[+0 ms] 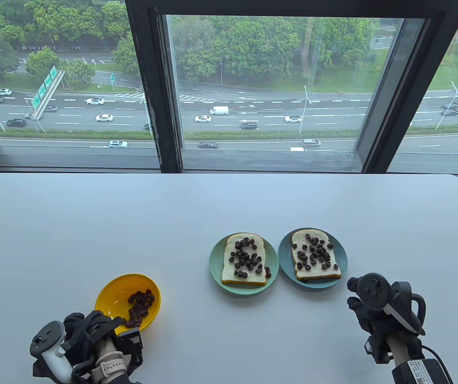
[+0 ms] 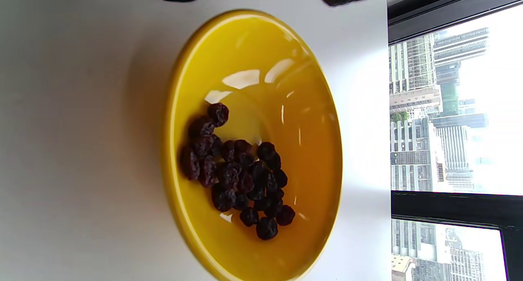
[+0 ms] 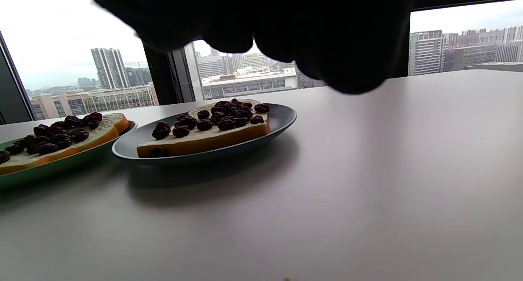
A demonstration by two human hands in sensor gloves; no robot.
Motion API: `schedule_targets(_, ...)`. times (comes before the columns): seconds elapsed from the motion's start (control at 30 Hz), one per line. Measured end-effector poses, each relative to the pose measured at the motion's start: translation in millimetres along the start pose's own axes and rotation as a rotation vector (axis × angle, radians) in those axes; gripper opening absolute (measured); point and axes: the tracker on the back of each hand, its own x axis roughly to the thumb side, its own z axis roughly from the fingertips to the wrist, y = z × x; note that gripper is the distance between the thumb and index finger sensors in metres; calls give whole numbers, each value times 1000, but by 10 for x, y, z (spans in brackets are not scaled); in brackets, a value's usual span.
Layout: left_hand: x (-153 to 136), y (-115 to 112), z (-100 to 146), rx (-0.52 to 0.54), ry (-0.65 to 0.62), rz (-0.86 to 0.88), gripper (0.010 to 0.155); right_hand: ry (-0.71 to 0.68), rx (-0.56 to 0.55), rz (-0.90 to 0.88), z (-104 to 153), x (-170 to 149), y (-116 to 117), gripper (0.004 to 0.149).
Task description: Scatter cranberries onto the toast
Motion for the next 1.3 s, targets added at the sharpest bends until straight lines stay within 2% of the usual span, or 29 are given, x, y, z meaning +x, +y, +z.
schedule_targets(0.1, 188, -37, 132, 43, -140, -91, 60, -2, -2, -28, -5, 23, -15, 51)
schedule_targets(0.2, 414, -165, 337, 35, -356, -160, 60, -3, -1, -56, -14, 70, -28, 51)
schedule_targets(0.3, 606, -492, 596, -67, -584, -207, 58, -8, -13, -73, -33, 137, -41, 52)
schedule_targets(0.37, 644, -804, 735, -150, -644, -223, 57, 4, -25, -103, -48, 160, -25, 52)
schedule_targets(0.47, 641, -1359, 894, -280, -673, -269, 56, 50, -5, -205, -66, 167, 50, 52)
schedule_targets(0.57, 581, -1851, 1016, -406, -634, -219, 55, 43, 15, -220, -78, 162, 85, 53)
schedule_targets(0.7, 464, -2343, 1112, -553, -537, -169, 54, 43, 12, -208, -90, 129, 107, 53)
schedule_targets(0.77, 375, -2500, 1123, -562, -508, -169, 54, 47, 29, -223, -97, 102, 134, 53)
schedule_targets(0.87, 278, -2549, 1088, -541, -498, -202, 54, 53, 26, -216, -103, 76, 139, 53)
schedule_targets(1.0, 247, -2461, 1024, -528, -529, -197, 52, 66, 25, -234, -99, 66, 151, 53)
schedule_targets(1.2, 304, -2347, 1054, -402, -696, -388, 54, 43, 9, -154, -79, 161, 167, 52)
schedule_targets(1.3, 359, -2389, 1151, -354, -787, -488, 56, 8, -62, -1, -53, 242, 159, 53)
